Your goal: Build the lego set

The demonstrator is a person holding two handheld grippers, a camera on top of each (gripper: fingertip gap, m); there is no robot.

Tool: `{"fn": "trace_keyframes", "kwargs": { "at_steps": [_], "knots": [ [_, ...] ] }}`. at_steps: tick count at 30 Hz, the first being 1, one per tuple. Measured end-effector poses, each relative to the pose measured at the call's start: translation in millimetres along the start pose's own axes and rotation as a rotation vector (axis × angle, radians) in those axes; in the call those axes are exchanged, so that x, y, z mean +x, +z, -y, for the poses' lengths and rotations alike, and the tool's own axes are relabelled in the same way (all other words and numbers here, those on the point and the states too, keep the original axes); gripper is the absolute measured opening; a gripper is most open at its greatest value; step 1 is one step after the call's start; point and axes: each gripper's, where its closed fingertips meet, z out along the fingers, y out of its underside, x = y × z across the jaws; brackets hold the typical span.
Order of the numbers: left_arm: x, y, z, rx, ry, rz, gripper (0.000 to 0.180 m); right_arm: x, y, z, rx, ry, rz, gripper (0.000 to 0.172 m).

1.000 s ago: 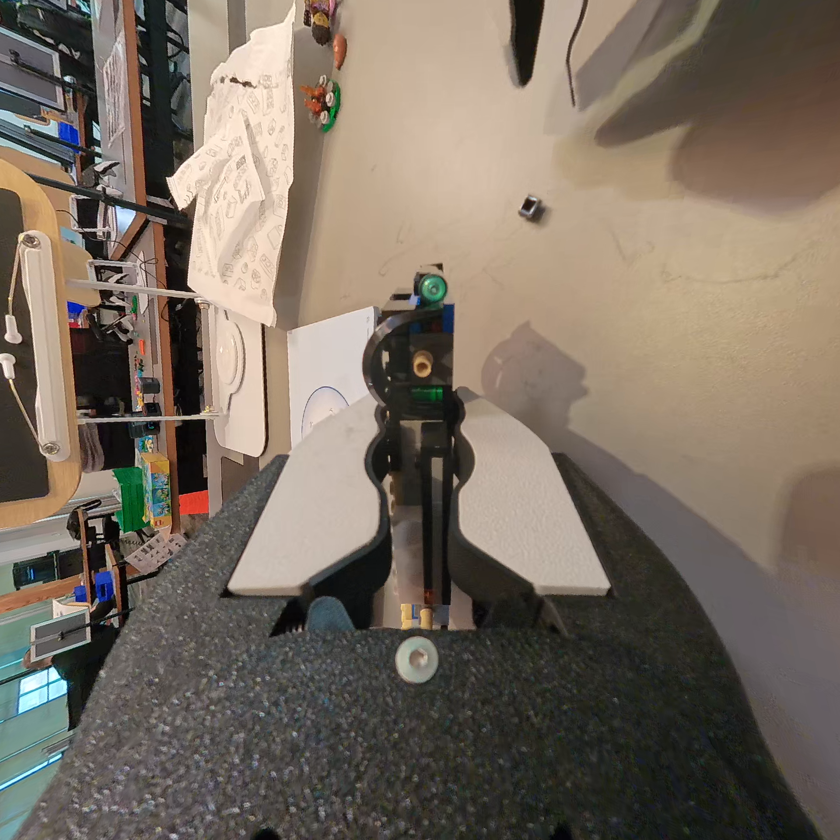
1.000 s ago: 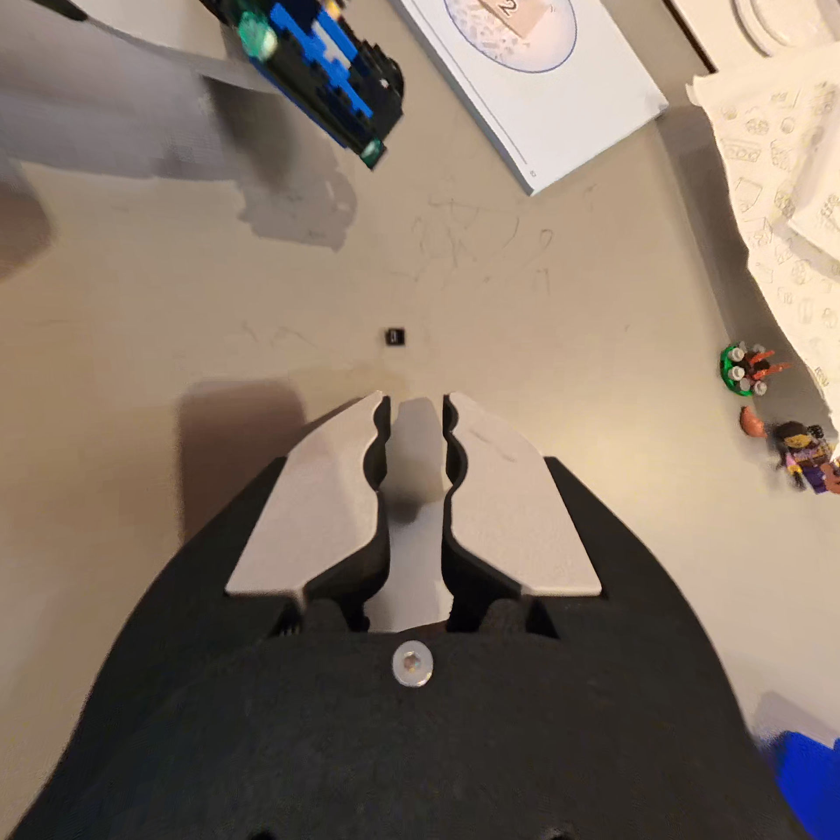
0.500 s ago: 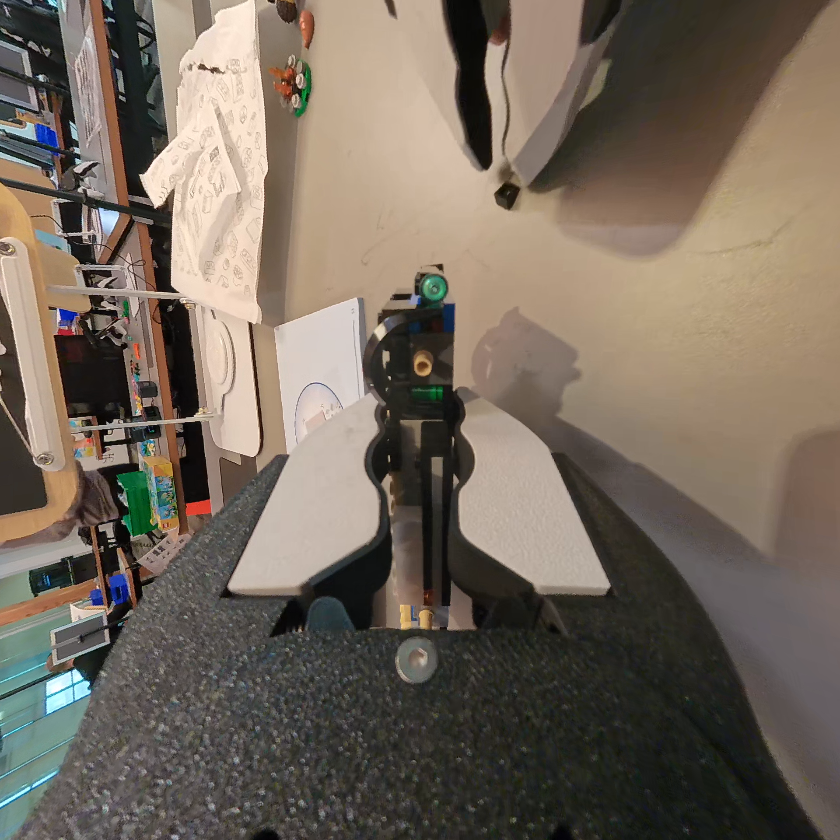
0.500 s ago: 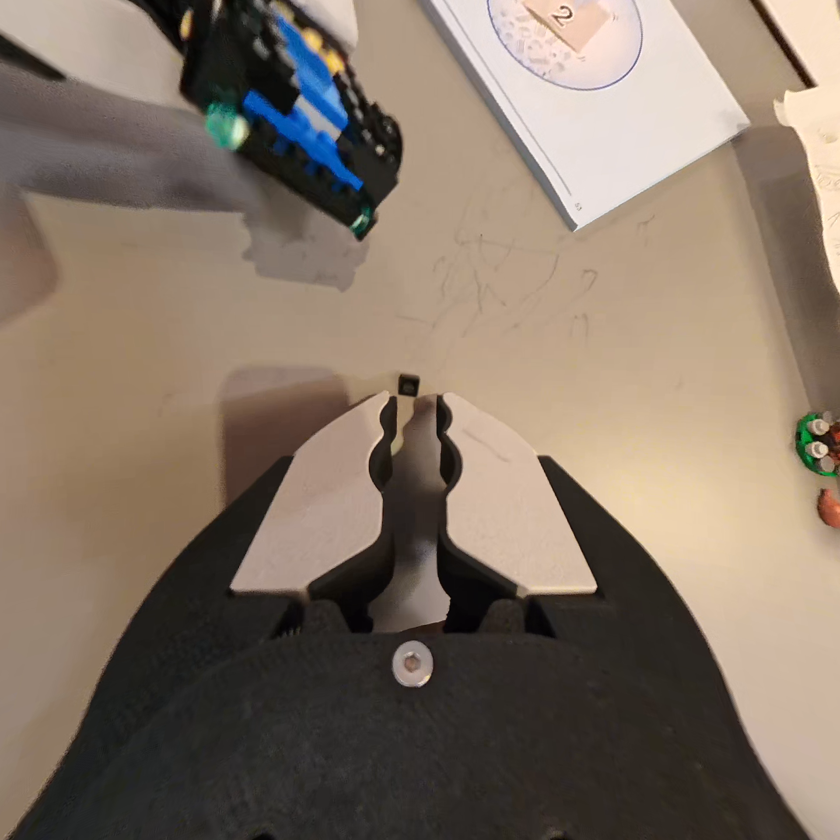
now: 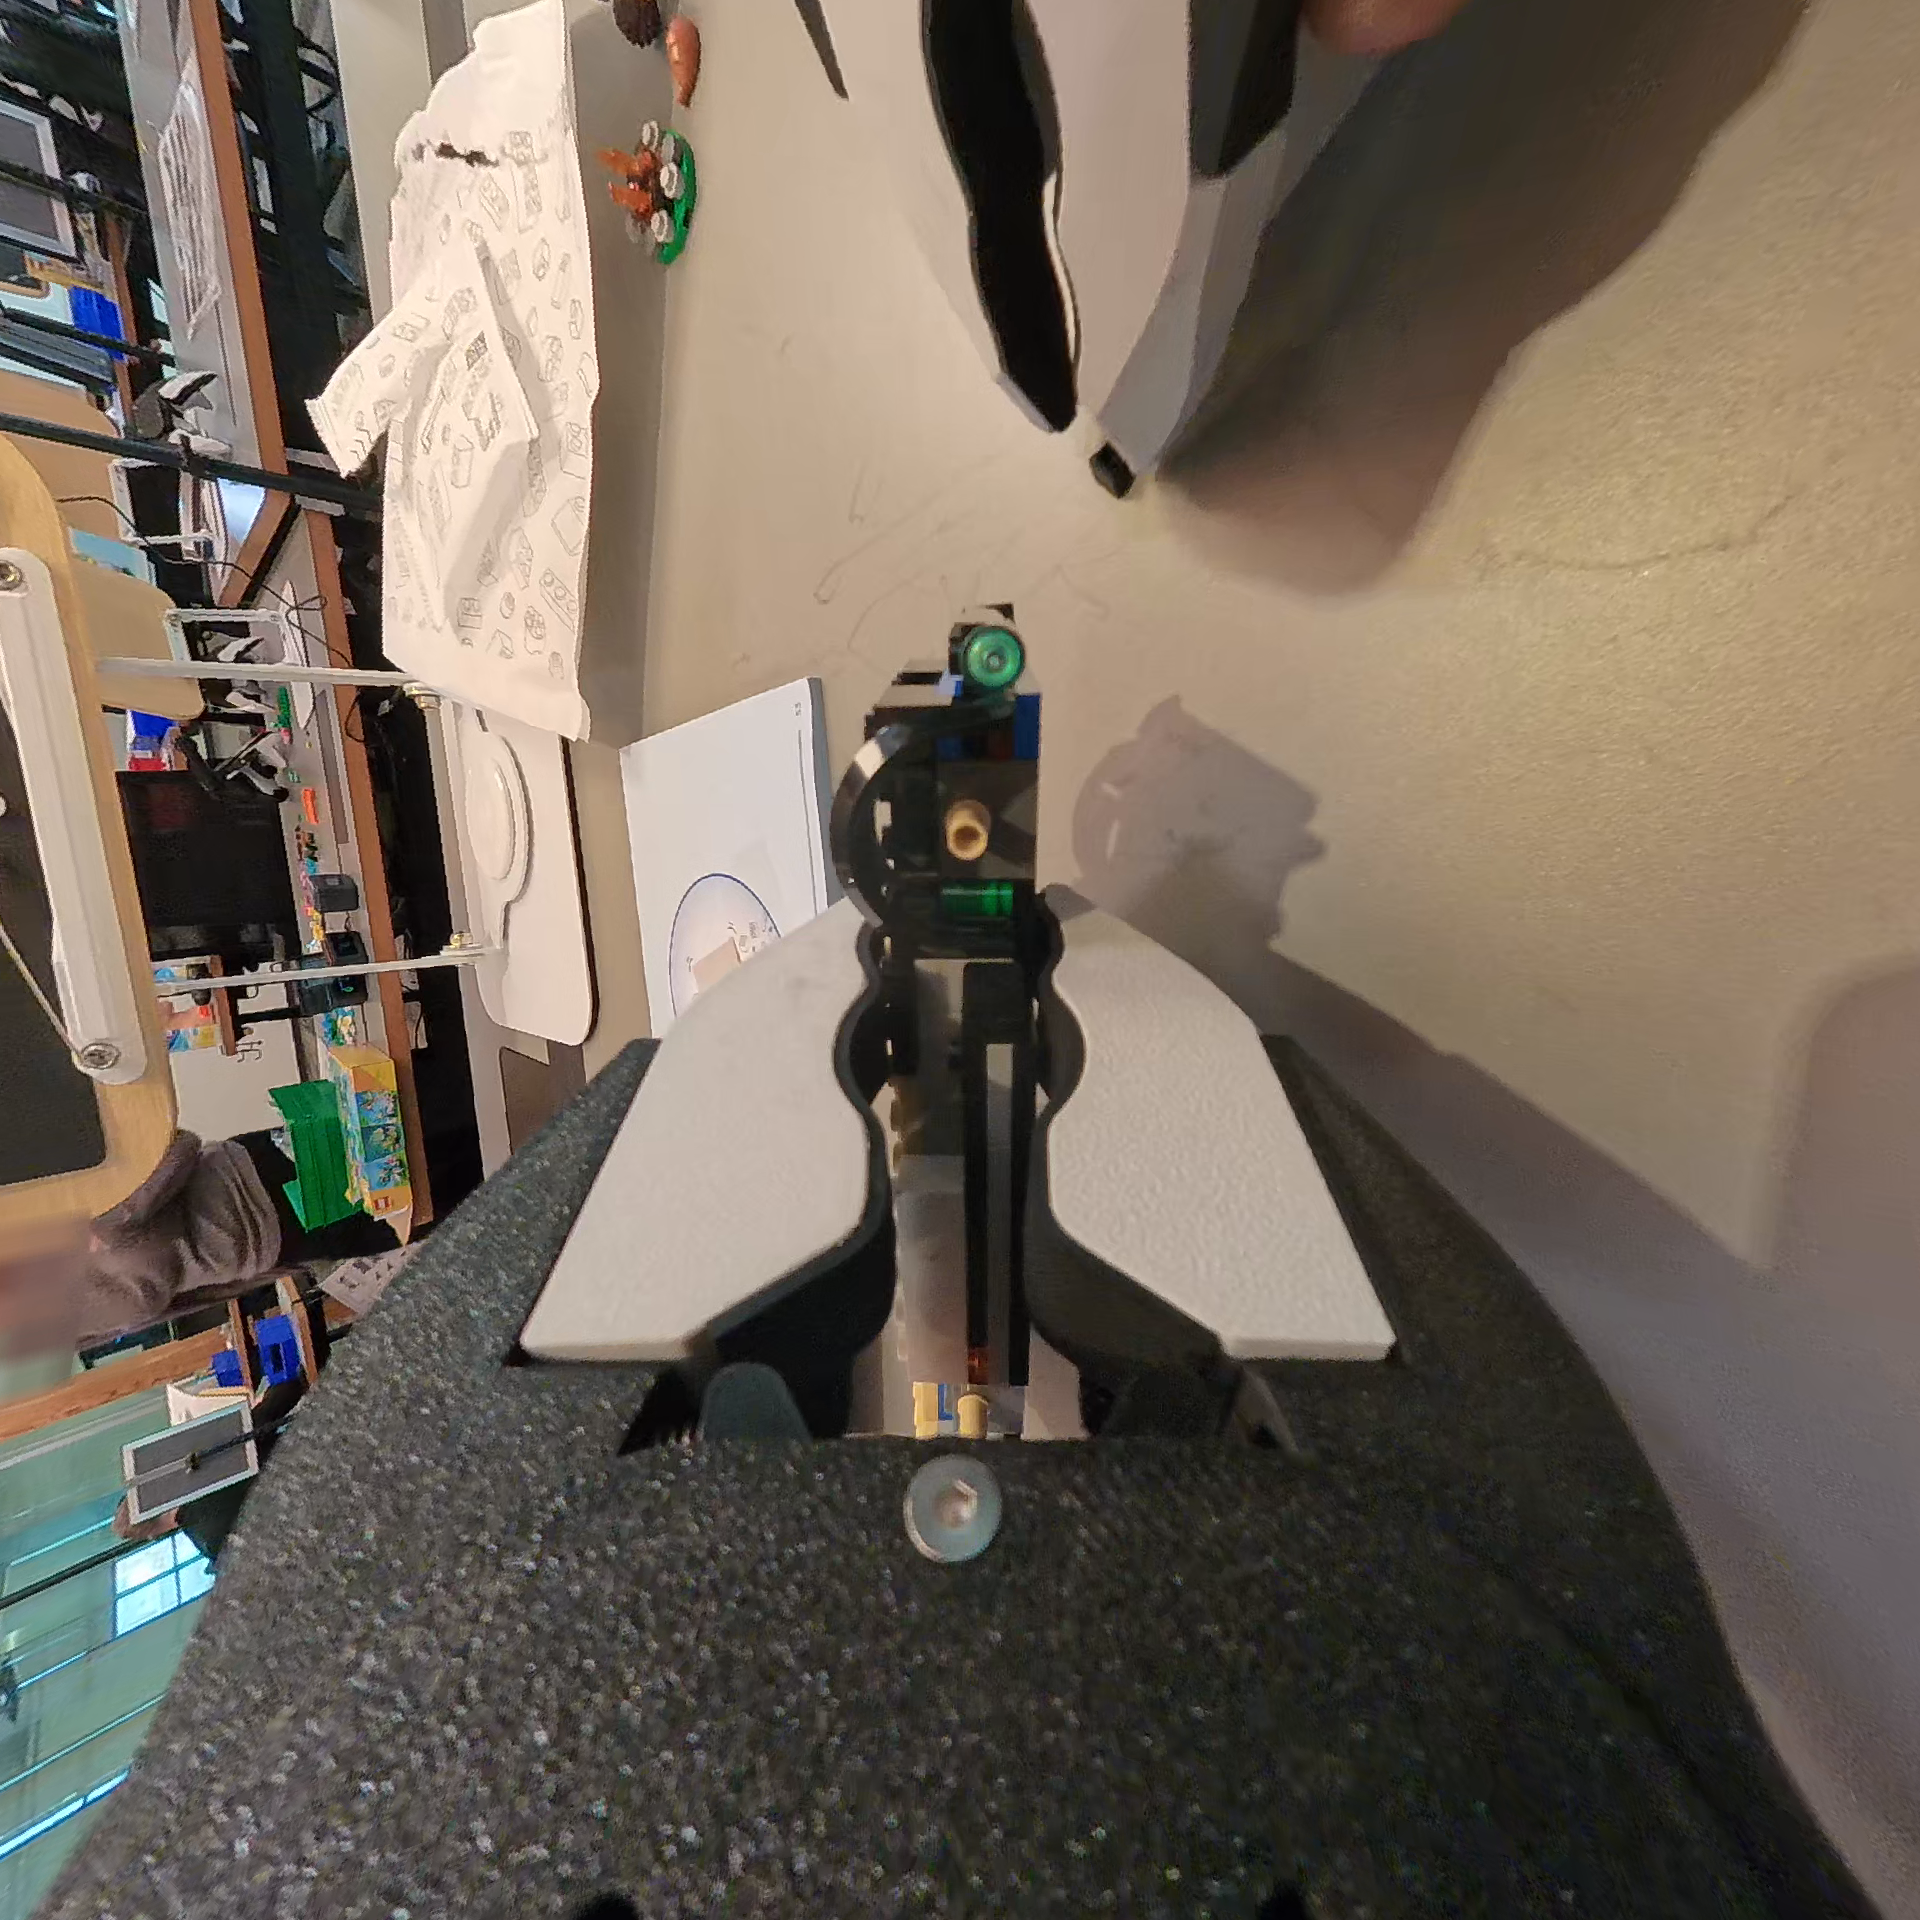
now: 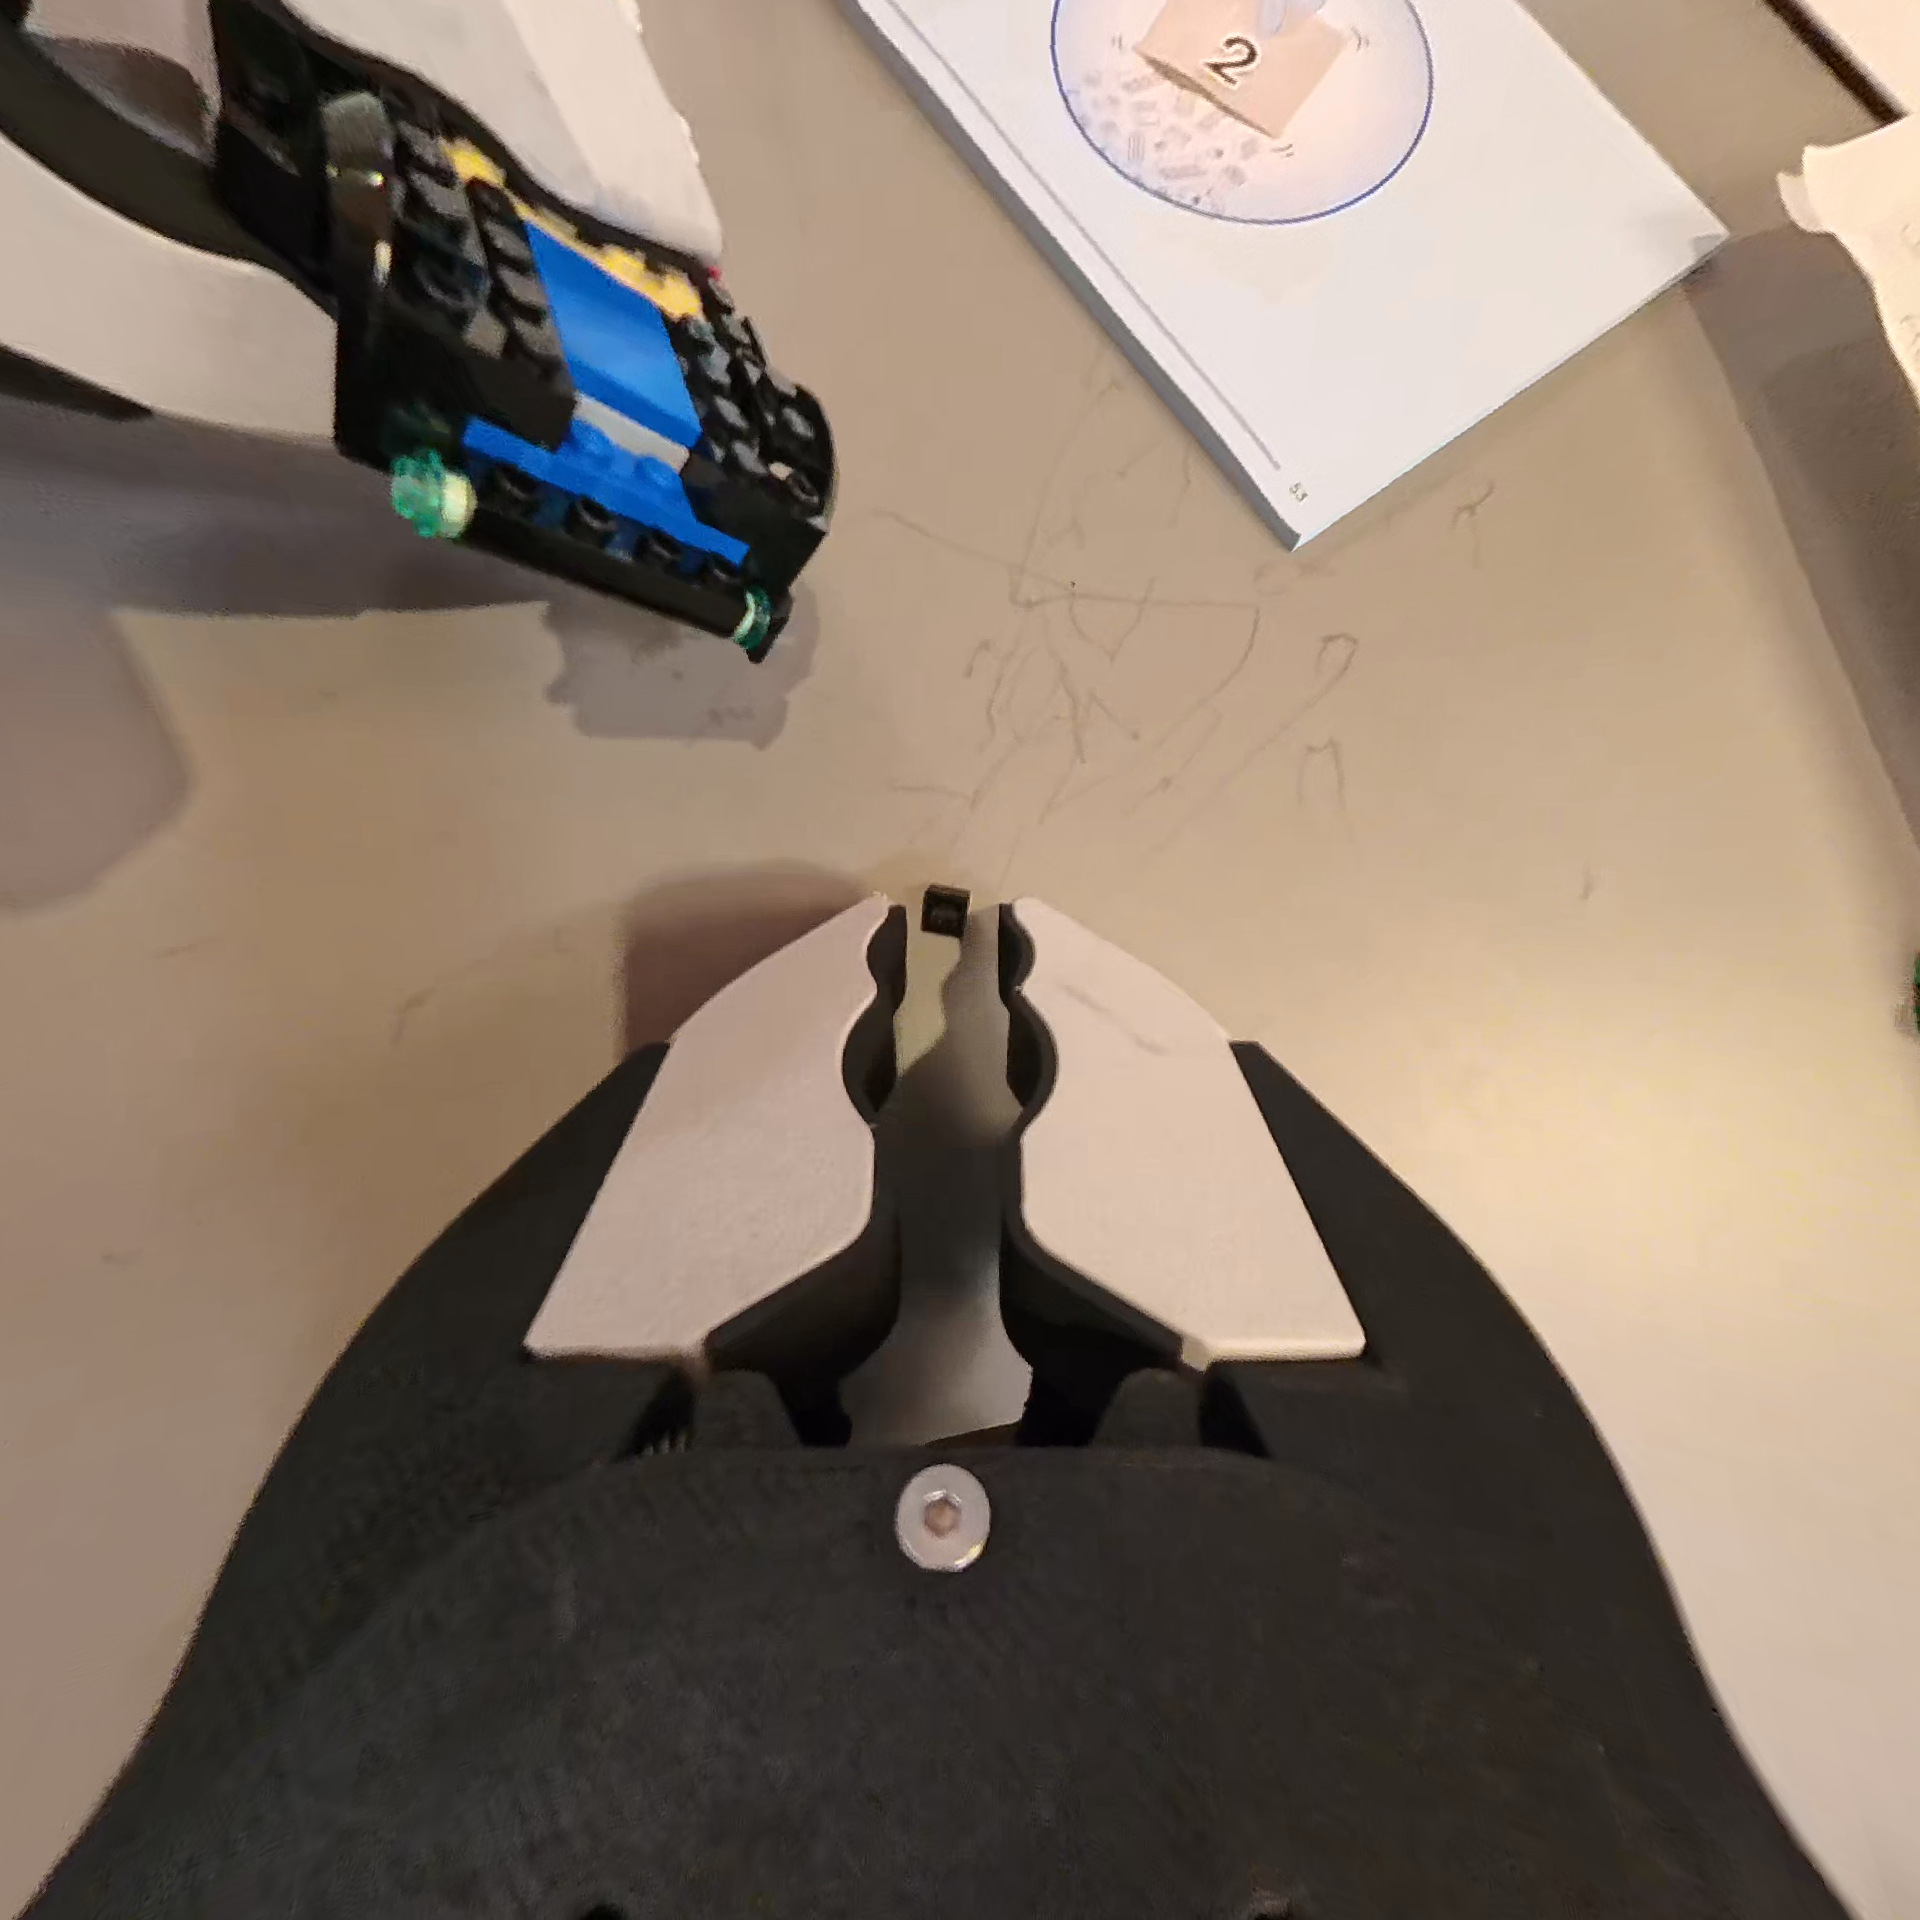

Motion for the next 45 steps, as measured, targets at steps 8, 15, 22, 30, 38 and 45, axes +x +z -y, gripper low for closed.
{"fn": "trace_keyframes", "kwargs": {
  "at_steps": [8,15,22,30,38,45],
  "knots": [
    [0,0,0,-0.001,0.000,0.002,0.024,-5,0,9,0.033,-0.117,-0.043,0.008],
    [0,1,0,-0.003,0.003,-0.001,0.024,-12,-36,24,0.186,-0.210,-0.096,0.012],
    [-1,1,-4,-0.009,-0.001,-0.003,0.024,-5,-45,-8,0.140,-0.150,-0.097,0.015],
    [3,1,-3,-0.011,0.024,-0.015,0.024,-20,-31,-15,0.093,-0.333,0.001,0.015],
    [6,-1,-1,-0.005,0.048,-0.025,0.024,-28,-15,-13,0.027,-0.744,0.188,0.020],
    [9,-2,1,0.019,0.053,-0.039,0.024,-32,-8,-9,-0.018,-0.741,0.343,0.021]
  ]
}}
